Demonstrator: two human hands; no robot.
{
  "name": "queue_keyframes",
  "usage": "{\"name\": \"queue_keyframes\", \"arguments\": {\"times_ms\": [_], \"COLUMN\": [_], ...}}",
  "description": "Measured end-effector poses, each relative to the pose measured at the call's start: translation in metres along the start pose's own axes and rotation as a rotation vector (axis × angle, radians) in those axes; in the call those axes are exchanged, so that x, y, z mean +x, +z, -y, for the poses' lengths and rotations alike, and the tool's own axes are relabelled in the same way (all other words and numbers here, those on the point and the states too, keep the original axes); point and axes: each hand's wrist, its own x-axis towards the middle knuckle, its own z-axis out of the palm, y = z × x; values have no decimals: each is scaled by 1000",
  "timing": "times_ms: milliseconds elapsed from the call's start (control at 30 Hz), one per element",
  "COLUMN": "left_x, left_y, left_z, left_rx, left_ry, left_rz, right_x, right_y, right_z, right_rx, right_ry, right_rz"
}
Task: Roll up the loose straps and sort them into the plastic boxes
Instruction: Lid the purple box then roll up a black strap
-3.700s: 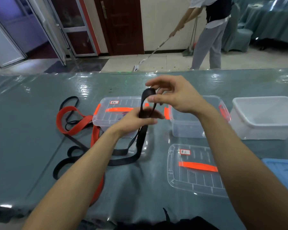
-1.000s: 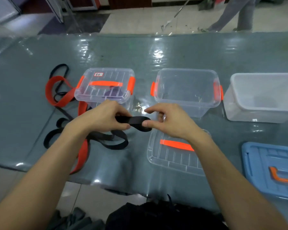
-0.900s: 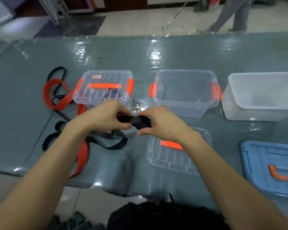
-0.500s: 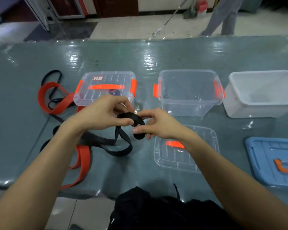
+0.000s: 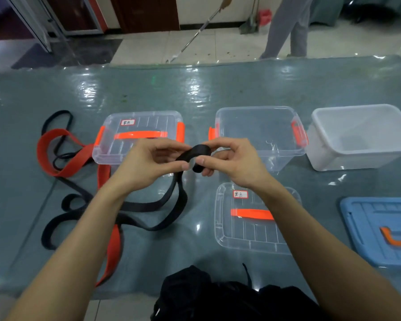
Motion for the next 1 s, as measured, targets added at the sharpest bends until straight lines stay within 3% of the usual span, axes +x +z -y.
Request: {"name": "queue_keyframes", "arguments": {"times_ms": [133, 233, 800, 900, 1000], "left_x": [-7, -13, -9, -10, -9], "left_y": [28, 45, 49, 31, 6], "left_z": [19, 27, 20, 16, 4], "left_rx": [-249, -307, -539, -377, -132], "left_ry": [-31, -58, -84, -57, -58], "left_rz": [-158, -242, -353, -294, -138], "right_x": [5, 5, 3, -3, -5], "right_y": [4, 5, 26, 16, -4], "right_z": [-12, -20, -16, -15, -5], "right_rx": [179, 245, 454, 319, -134], "right_ry": [-21, 5, 34, 95, 222], "right_rz": [-101, -137, -142, -74, 33]}}
